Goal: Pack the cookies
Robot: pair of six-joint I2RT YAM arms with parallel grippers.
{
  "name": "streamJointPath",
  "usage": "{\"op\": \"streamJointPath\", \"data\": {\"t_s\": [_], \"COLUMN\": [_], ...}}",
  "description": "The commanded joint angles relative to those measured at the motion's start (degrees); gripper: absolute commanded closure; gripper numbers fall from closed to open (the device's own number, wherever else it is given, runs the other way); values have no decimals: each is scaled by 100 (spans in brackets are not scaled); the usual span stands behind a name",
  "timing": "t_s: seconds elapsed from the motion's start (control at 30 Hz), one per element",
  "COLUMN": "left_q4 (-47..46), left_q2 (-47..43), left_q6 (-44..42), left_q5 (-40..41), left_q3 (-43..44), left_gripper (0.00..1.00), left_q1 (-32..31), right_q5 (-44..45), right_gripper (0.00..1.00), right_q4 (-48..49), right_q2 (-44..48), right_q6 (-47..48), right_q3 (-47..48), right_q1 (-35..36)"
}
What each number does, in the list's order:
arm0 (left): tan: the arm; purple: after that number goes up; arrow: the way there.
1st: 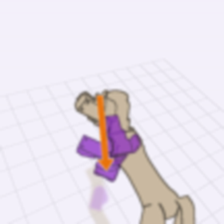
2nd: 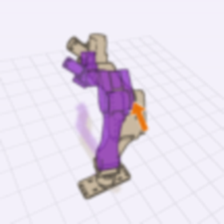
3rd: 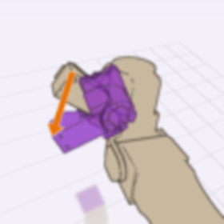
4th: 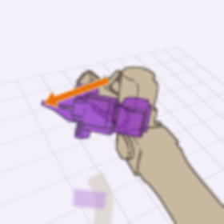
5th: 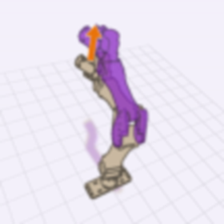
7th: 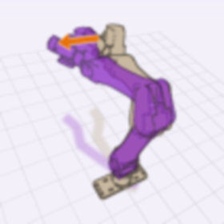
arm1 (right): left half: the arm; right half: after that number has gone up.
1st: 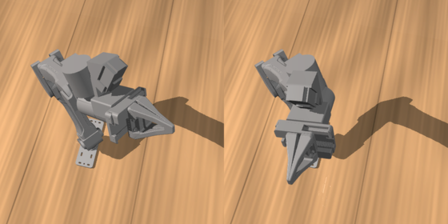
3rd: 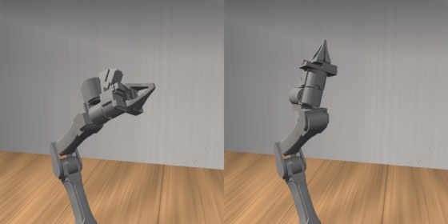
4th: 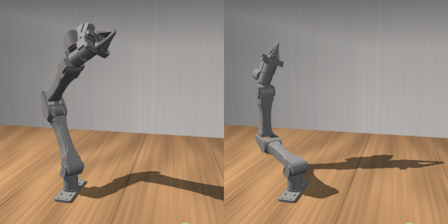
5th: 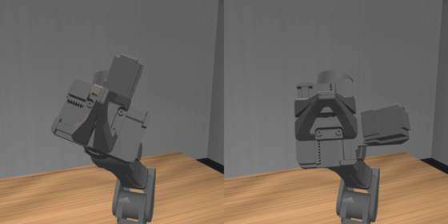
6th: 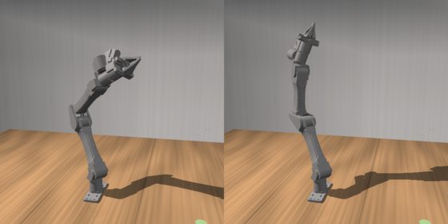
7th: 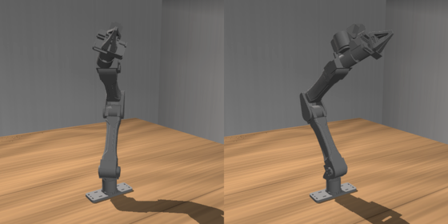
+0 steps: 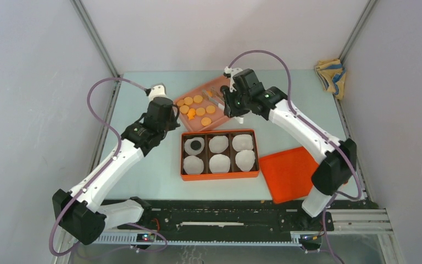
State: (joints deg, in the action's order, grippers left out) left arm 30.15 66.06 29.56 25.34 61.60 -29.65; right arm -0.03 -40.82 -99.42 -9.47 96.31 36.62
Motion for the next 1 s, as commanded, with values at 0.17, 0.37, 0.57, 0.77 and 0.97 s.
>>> {"op": "streamJointPath", "data": {"t_s": [0.17, 0.37, 0.57, 0.77, 0.97], "left_q4": [31, 96, 65, 61, 26], "left_q2": [-205, -262, -344, -335, -340], "left_q6": [31, 26, -10, -13, 7], "left_q5": [213, 204, 288, 322, 290], "left_q3": [151, 115, 49, 12, -33], "left_gripper": [99, 100, 99, 99, 99], "left_q1": [-6, -6, -5, 3, 12], "right_q5": [528, 473, 532, 523, 481], "right_gripper": [94, 87, 83, 72, 65], "right_q4": [-202, -117, 61, 140, 198], "right_q2": [798, 339, 38, -174, -521], "right_q6": [26, -58, -80, -89, -122], "right_q3": [-473, -554, -760, -783, -598], "right_q1": [453, 302, 237, 202, 161]}}
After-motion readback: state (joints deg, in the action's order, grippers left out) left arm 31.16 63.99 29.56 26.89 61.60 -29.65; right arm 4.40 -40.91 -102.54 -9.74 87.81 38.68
